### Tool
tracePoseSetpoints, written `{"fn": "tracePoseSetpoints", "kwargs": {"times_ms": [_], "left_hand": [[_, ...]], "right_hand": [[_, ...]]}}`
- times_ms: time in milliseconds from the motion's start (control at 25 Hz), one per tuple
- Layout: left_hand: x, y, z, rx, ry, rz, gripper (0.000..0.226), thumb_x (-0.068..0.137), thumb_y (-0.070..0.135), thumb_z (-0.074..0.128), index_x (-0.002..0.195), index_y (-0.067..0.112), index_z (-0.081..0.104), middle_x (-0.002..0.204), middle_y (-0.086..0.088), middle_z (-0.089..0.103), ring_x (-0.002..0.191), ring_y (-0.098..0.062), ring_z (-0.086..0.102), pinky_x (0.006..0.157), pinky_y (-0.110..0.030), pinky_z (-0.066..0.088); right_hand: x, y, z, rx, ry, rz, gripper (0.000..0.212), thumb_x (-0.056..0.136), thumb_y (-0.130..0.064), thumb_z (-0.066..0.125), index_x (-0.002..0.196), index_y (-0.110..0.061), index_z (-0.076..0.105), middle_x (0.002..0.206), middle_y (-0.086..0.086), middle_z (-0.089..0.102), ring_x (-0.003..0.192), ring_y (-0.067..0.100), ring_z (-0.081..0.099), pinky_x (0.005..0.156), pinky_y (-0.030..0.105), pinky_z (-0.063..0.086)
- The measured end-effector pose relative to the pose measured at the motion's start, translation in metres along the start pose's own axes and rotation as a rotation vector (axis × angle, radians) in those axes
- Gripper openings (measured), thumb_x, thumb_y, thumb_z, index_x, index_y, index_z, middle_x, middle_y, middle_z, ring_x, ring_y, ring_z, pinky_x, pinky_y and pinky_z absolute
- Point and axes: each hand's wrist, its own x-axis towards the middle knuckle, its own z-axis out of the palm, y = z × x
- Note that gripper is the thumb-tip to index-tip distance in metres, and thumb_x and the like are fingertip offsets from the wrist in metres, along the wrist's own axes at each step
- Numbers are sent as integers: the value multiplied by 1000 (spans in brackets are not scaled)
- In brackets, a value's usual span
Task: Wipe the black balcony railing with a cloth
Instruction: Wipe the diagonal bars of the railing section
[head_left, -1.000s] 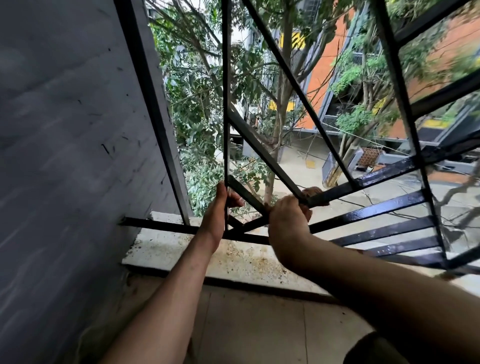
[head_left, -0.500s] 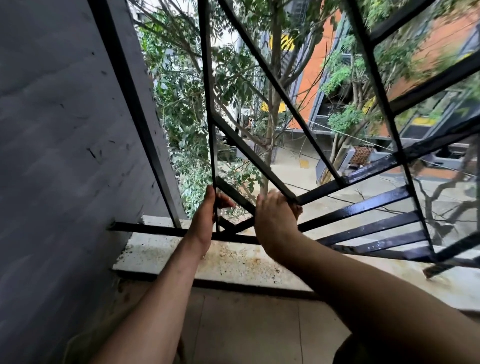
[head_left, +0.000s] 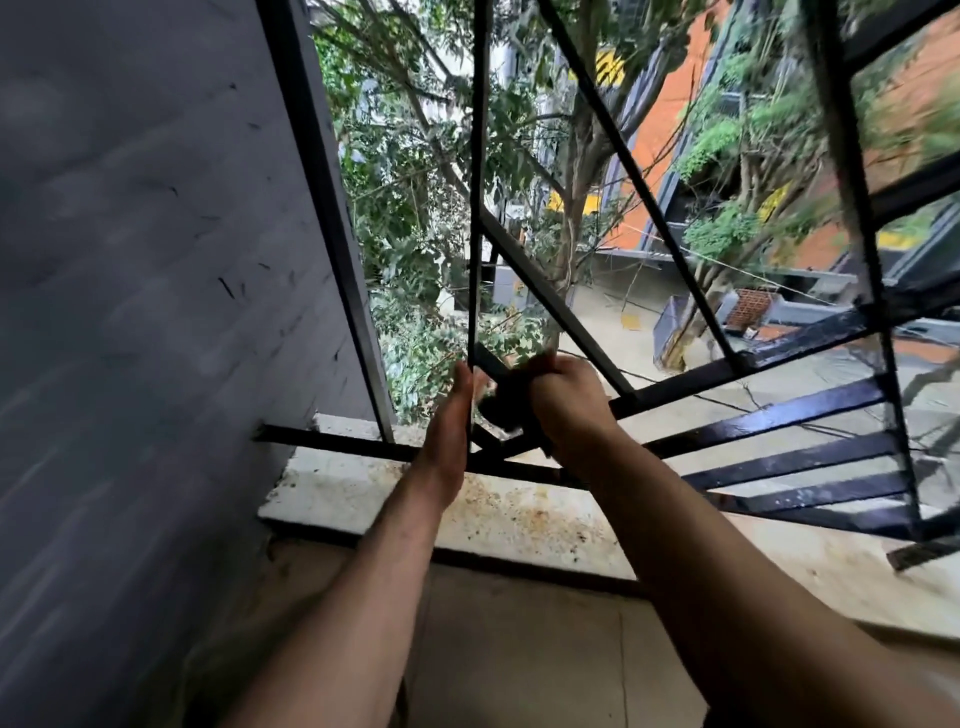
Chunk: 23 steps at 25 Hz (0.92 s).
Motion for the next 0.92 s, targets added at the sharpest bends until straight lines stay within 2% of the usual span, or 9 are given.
{"fn": "tracePoseSetpoints", "kwargs": {"times_ms": [80,160,280,400,480,560,640,720,920], "left_hand": [[-1,3,3,-70,63,44,43,110,46,26,116,32,66,124,12,65,112,6,60,104,-29,45],[-4,11,-2,-132,44,18,43,110,45,25,129,26,59,132,7,62,111,-1,63,102,-30,48],[-5,11,-12,-124,-33,-89,79,95,76,24,138,19,59,136,-12,63,126,-22,59,111,-51,39],[-5,8,-10,-187,-30,-84,69,104,62,16,138,18,57,138,-2,63,131,-14,55,110,-40,40],[-9,16,-2,-187,46,-28,44,107,47,30,129,23,60,130,5,66,122,-7,59,102,-31,43],[-6,16,-1,-139,151,-18,28,104,42,38,114,31,62,116,10,67,108,-5,62,92,-26,49],[-2,11,-6,-135,194,-124,45,107,50,28,113,26,65,119,1,69,114,-16,63,100,-33,49],[4,8,-11,-92,251,-206,71,104,61,20,120,11,68,125,-11,69,122,-25,60,111,-42,39],[14,6,-18,121,481,-211,44,102,49,46,95,15,72,99,-7,73,95,-25,64,75,-31,37]], "right_hand": [[-8,2,16,138,-25,-323,28,83,-3,64,107,-7,76,110,-2,76,112,32,66,91,42,57],[-6,29,24,-233,-31,-657,49,91,-16,58,139,-10,54,134,2,63,128,25,56,108,40,46],[7,83,11,-626,144,-574,30,87,-38,46,114,-27,53,109,1,64,105,27,62,94,54,51],[0,40,26,-83,58,-371,29,84,-28,54,108,-12,59,85,-3,66,84,15,64,85,42,56],[-17,-12,47,260,-59,-484,18,96,-10,53,100,-18,69,81,2,69,78,17,65,75,33,55],[-23,-23,50,215,-39,-695,35,101,-10,50,113,-36,70,103,6,74,97,31,69,89,50,55],[-16,29,41,-282,94,-861,49,102,-15,50,150,-27,45,148,-7,54,133,31,53,108,56,43],[-22,104,25,-493,262,-718,56,102,-17,42,158,-16,31,165,0,29,145,34,36,114,56,37],[-52,123,48,525,640,-197,56,91,-8,57,138,-37,48,136,6,56,128,23,58,111,54,45]]}}
